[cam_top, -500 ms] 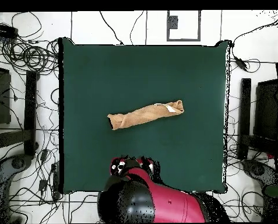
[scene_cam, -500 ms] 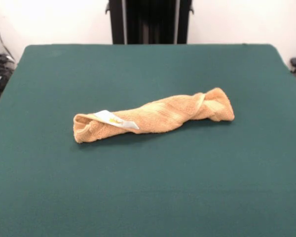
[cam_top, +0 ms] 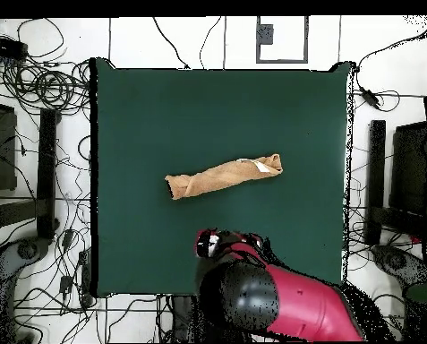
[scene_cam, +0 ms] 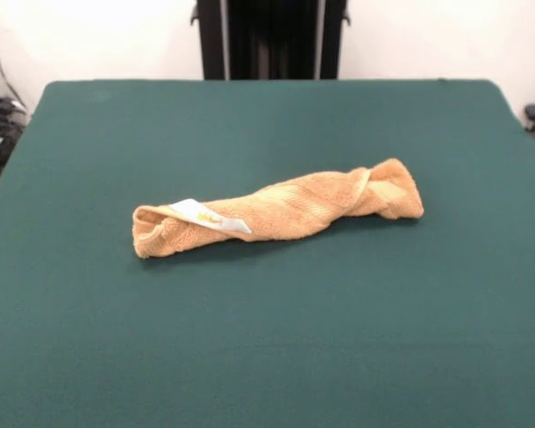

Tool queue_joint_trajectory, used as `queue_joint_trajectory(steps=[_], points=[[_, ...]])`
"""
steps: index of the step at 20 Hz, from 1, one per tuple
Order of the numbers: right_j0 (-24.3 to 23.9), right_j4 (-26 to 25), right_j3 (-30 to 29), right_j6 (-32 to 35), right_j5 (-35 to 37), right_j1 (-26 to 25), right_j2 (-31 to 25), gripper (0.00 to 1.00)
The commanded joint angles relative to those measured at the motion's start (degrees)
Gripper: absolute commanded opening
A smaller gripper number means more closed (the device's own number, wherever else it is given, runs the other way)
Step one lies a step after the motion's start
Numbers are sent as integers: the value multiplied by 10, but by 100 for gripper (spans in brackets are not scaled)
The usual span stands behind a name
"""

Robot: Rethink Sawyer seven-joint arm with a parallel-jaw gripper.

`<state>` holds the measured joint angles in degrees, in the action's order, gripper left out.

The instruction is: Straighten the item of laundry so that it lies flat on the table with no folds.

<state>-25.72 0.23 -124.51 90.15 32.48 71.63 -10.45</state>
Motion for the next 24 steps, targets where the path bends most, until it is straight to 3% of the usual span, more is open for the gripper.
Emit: queue_joint_trajectory(steps=[1, 13, 24], points=[[-43, -40, -8, -112, -7, -113, -114, 100], [-113, -150, 40, -89, -79, -239, -190, 100], [-71, -215, 43, 37, -221, -317, -175, 100]])
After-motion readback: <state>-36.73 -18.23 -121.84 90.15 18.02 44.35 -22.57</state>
